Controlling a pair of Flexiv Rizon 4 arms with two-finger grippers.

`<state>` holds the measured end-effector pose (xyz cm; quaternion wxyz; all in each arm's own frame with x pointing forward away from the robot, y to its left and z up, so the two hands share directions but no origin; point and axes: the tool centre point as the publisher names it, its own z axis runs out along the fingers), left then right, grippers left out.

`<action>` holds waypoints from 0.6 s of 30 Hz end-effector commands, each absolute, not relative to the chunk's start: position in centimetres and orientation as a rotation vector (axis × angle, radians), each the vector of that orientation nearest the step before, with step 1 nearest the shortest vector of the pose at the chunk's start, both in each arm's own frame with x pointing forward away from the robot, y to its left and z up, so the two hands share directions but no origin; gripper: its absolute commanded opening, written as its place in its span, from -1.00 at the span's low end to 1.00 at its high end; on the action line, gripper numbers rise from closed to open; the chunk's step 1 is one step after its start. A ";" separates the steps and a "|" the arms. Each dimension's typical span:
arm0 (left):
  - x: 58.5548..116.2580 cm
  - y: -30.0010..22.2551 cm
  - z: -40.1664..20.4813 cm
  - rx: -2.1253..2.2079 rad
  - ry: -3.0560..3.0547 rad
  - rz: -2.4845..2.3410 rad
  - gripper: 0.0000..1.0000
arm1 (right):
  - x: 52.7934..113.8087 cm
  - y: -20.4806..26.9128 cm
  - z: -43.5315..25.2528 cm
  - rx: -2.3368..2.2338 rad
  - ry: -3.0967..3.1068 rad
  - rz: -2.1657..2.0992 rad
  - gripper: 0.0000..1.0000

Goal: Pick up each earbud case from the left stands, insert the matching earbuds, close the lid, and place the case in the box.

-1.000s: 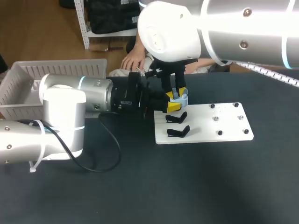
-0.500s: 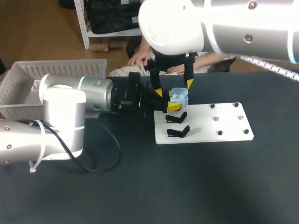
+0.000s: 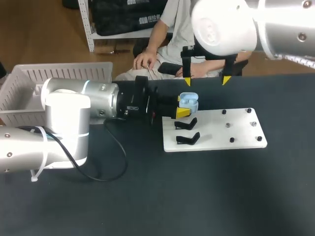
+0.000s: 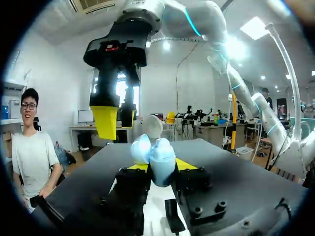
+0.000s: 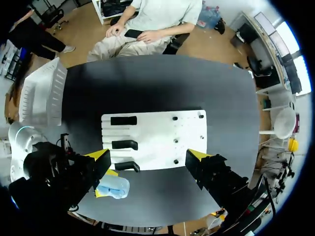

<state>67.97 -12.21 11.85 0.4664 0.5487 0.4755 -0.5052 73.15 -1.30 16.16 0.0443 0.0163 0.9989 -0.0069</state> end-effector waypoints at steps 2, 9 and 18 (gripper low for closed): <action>67.8 -12.2 11.8 1.343 1.167 -1.233 -1.00 | 73.2 -1.7 14.9 0.062 3.085 -0.026 1.00; 67.8 -12.2 11.8 1.343 1.167 -1.233 -1.00 | 70.9 -1.6 14.7 0.052 3.133 -0.005 1.00; 67.8 -12.2 11.8 1.343 1.167 -1.233 -1.00 | 68.5 -1.3 15.0 0.031 3.184 0.030 1.00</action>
